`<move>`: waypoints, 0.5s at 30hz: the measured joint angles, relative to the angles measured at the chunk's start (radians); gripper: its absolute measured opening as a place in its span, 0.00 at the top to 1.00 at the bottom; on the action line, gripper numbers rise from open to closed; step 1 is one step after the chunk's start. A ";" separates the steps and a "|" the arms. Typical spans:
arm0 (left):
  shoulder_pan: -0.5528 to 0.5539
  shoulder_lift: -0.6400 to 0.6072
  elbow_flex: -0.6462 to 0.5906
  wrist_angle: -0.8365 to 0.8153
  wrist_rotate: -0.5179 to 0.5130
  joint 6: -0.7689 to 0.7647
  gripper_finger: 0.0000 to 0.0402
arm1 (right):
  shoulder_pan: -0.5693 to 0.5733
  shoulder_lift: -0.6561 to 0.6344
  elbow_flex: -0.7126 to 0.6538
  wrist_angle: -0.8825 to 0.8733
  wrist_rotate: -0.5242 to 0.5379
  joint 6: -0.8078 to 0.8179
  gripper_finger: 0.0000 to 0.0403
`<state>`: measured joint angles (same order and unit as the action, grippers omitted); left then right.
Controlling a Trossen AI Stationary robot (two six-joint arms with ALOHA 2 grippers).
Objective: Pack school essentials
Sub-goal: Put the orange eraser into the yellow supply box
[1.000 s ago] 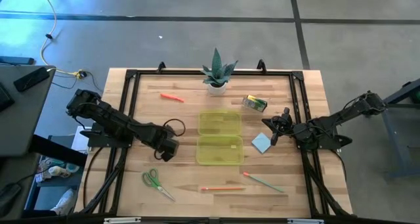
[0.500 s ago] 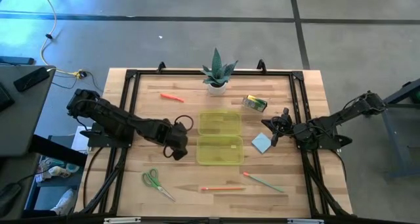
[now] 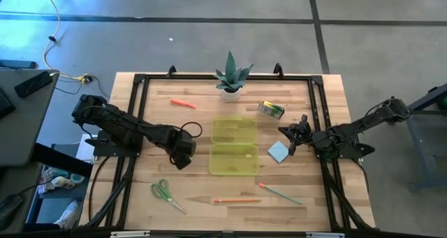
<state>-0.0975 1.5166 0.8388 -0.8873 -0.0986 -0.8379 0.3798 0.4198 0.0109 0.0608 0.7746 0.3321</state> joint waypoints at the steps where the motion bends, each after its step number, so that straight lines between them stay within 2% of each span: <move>1: 0.000 0.000 0.000 -0.009 0.003 -0.007 0.67 | 0.000 0.000 0.000 0.000 0.000 0.000 1.00; 4: 0.016 -0.007 0.000 -0.049 0.090 -0.035 0.63 | 0.000 0.000 0.000 0.000 0.000 0.000 1.00; 7: 0.043 -0.010 0.004 -0.065 0.170 0.024 0.61 | 0.000 0.000 0.000 0.000 0.000 0.000 1.00; 12: 0.091 -0.010 0.004 -0.175 0.175 0.098 0.61 | 0.000 0.000 0.000 0.000 0.000 0.003 1.00; 15: 0.117 -0.015 0.004 -0.243 0.142 0.130 0.61 | 0.000 0.000 0.000 0.000 0.000 0.003 1.00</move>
<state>0.0195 1.5018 0.8433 -1.1304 0.0436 -0.7076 0.3798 0.4198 0.0106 0.0607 0.7748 0.3351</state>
